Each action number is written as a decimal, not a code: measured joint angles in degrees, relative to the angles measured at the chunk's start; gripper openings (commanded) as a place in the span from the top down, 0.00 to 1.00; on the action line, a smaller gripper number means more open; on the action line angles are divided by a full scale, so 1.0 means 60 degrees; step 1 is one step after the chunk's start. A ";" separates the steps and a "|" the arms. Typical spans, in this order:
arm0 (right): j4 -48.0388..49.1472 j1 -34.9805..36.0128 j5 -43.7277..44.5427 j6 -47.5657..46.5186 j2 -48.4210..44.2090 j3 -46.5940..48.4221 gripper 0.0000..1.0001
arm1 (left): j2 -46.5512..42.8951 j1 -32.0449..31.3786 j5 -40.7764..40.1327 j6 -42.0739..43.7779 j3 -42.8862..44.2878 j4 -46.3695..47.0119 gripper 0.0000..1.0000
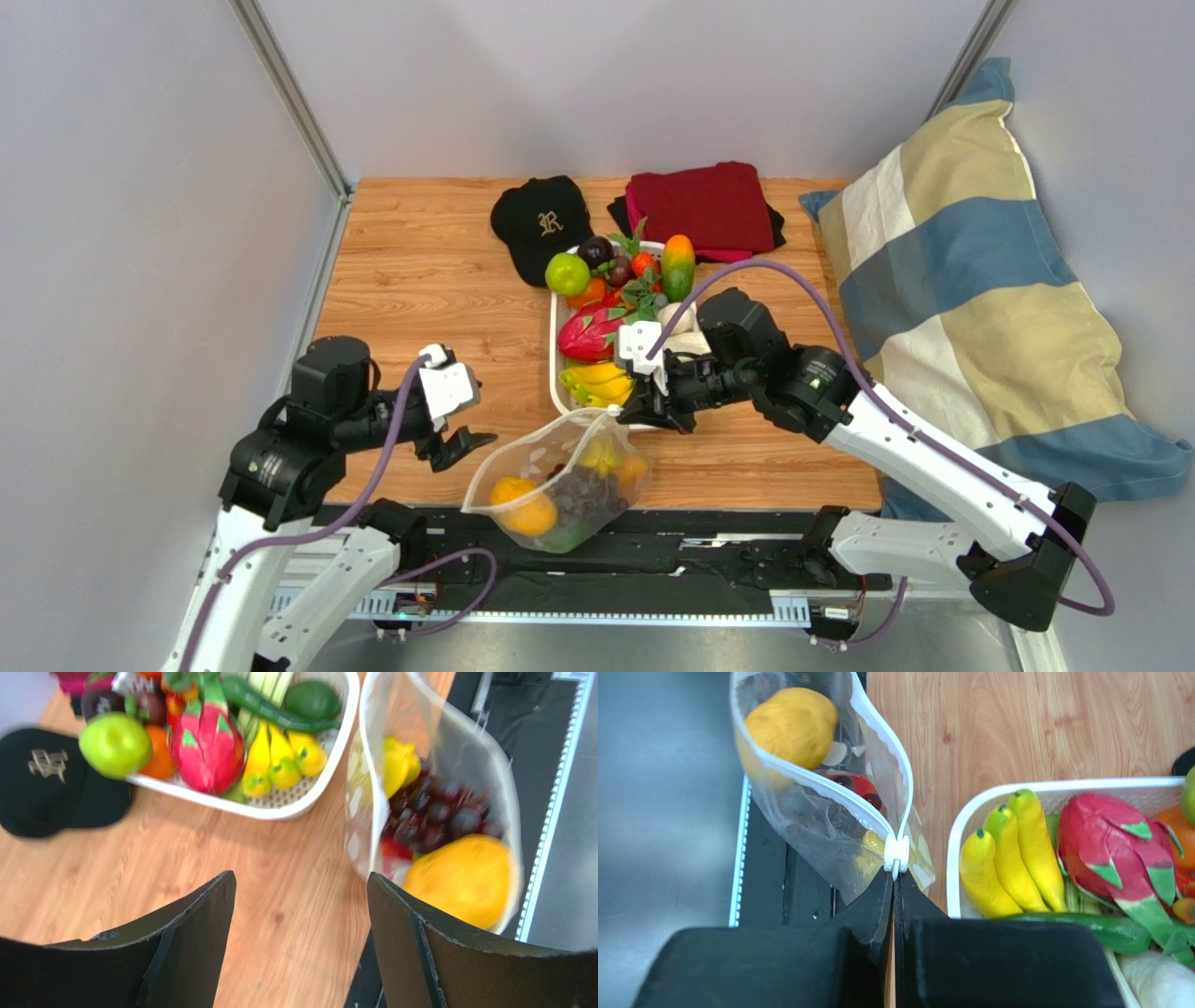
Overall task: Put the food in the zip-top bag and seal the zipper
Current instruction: Zip the zipper food storage bag at the center of the board.
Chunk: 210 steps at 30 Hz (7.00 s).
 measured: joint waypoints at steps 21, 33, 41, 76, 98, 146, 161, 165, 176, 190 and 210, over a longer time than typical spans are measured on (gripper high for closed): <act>-0.0317 -0.0321 0.2801 0.2557 -0.1045 -0.0954 1.00 | 0.3126 0.0841 0.0867 0.5894 0.0135 -0.3322 0.17; -0.0739 -0.0994 0.3359 0.4404 -0.1362 -0.1053 1.00 | 0.2983 -0.1330 0.1024 0.5639 -0.0911 -0.3421 0.19; -0.1337 -0.1698 0.3818 0.5992 -0.1432 -0.1045 1.00 | 0.3206 -0.1861 0.1228 0.4036 -0.0911 -0.2761 0.24; -0.1570 -0.1752 0.4189 0.6586 -0.1508 -0.0965 1.00 | 0.4557 -0.4874 -0.0357 -0.2069 0.1512 -0.1883 1.00; -0.0306 -0.1814 0.1424 0.5413 -0.1242 -0.2994 1.00 | 0.5155 -0.4787 -0.0754 -0.2725 0.3075 -0.0816 1.00; 0.0525 -0.1854 0.0022 0.2568 -0.4073 -0.2787 1.00 | 0.6750 -0.6007 -0.0914 -0.2659 0.2896 0.4881 0.51; 0.0674 -0.1854 0.0025 0.2499 -0.4379 -0.2925 1.00 | 0.7260 -0.6051 -0.0780 -0.2699 0.2896 0.4962 0.79; 0.0645 -0.1854 0.0131 0.2433 -0.4495 -0.2954 1.00 | 0.7297 -0.6080 -0.0634 -0.2728 0.2896 0.4881 1.00; 0.0499 -0.1752 0.1031 0.2470 -0.5220 -0.3202 1.00 | 0.6900 -0.6094 -0.0721 -0.2178 0.2550 0.4328 1.00; 0.0433 -0.1734 0.2936 0.2976 -0.5982 -0.3399 1.00 | 0.5213 -0.5493 -0.1574 -0.1563 0.1996 0.1825 1.00; -0.0153 -0.1759 0.4437 0.3064 -0.6247 -0.3399 1.00 | 0.2171 -0.4532 -0.3967 -0.0481 0.0962 -0.0674 1.00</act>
